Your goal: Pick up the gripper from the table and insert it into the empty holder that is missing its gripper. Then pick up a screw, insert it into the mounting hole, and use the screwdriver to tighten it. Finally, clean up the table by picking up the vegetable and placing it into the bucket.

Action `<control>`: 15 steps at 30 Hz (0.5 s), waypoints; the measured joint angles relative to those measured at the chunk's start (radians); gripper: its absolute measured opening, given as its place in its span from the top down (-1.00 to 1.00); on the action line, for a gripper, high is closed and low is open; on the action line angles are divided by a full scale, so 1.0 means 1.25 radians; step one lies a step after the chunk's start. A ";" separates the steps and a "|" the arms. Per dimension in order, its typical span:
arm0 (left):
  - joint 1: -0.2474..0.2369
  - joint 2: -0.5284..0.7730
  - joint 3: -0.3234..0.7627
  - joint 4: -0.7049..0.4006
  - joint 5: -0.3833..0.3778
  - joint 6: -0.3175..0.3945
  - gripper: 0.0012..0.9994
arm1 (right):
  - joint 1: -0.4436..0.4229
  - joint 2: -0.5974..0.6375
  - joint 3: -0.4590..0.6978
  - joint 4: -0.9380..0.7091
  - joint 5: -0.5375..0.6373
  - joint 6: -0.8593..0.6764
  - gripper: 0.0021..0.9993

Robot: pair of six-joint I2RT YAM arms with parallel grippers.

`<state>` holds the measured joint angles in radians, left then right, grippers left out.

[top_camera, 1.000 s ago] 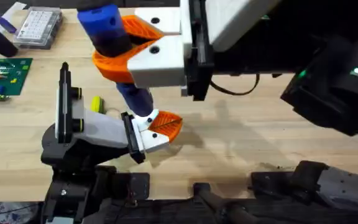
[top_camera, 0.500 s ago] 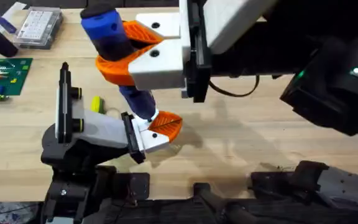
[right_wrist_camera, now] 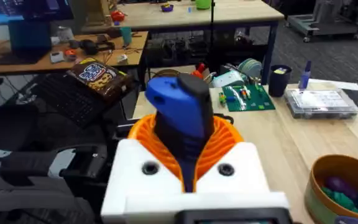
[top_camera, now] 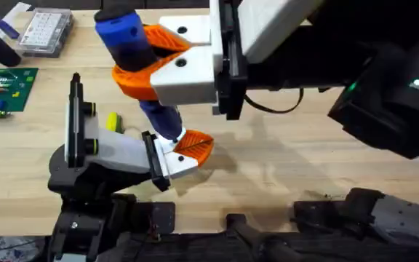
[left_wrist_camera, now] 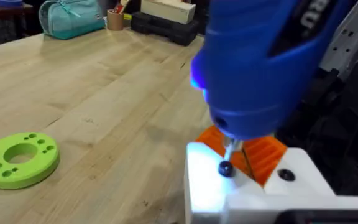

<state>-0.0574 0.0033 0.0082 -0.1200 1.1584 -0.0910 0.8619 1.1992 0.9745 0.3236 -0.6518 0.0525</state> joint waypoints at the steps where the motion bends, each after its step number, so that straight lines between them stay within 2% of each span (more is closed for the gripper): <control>1: 0.000 0.000 0.000 0.000 0.000 0.000 0.97 | 0.000 0.000 0.000 0.002 0.000 0.000 0.91; 15: 0.000 0.000 0.000 0.000 0.000 0.000 0.97 | 0.007 0.023 0.000 0.014 0.000 0.000 0.91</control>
<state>-0.0574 0.0036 0.0082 -0.1200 1.1587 -0.0910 0.8703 1.2278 0.9745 0.3413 -0.6518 0.0528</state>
